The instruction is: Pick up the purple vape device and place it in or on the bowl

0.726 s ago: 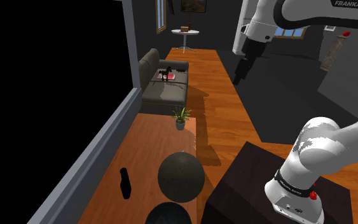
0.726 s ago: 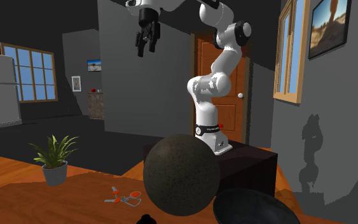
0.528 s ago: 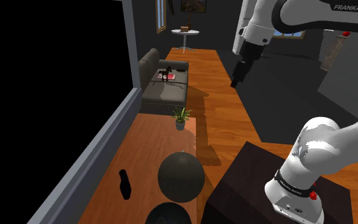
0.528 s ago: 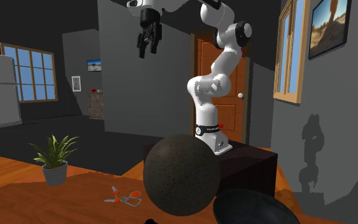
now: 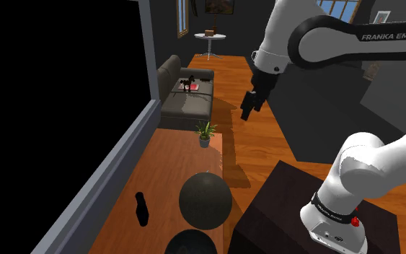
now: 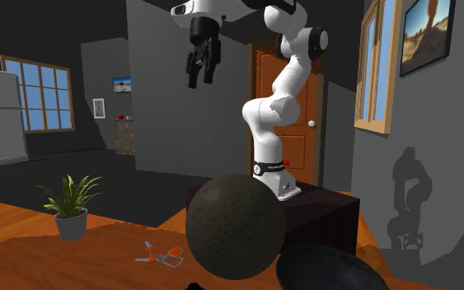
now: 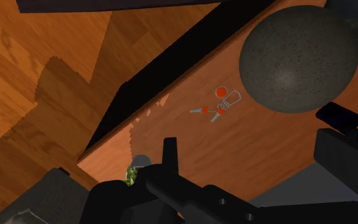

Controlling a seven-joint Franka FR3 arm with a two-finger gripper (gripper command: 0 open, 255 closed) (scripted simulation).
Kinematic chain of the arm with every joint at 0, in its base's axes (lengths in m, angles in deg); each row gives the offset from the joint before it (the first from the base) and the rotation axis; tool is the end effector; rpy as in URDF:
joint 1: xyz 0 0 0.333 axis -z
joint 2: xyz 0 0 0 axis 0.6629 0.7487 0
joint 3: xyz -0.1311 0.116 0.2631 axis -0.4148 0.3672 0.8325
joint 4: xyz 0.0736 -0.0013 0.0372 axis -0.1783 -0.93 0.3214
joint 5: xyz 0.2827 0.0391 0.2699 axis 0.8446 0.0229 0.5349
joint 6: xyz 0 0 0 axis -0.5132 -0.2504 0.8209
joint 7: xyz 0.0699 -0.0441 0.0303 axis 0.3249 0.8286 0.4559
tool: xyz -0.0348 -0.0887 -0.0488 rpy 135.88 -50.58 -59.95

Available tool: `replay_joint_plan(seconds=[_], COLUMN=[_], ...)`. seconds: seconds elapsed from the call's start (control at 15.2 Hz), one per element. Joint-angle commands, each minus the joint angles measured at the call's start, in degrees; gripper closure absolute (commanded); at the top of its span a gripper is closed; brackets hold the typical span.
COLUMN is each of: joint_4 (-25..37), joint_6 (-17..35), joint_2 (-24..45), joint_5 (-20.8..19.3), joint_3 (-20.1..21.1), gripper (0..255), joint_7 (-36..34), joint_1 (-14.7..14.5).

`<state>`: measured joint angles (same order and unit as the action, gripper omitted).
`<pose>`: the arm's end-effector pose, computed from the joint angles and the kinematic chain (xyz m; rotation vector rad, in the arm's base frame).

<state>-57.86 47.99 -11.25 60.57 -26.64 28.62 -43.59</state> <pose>0.3226 0.0807 0.5533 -3.1077 0.0380 -0.2183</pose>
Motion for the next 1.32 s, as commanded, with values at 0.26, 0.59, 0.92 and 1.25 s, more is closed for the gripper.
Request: replay_joint_plan(seconds=[0.26, 0.59, 0.92, 1.25], joint_4=[-1.36, 0.41, 4.39, 10.55], joint_6=[7.62, 13.93, 19.63, 23.77], joint_2=[5.84, 13.69, 23.66, 36.16], joint_5=[2.98, 3.56, 0.83, -7.56], joint_3=[8.63, 16.24, 24.25, 32.06], gripper=[0, 0, 0, 0], joint_7=[-10.42, -19.65, -30.14, -43.47], joint_1=[-0.78, -0.2, 2.06, 5.23])
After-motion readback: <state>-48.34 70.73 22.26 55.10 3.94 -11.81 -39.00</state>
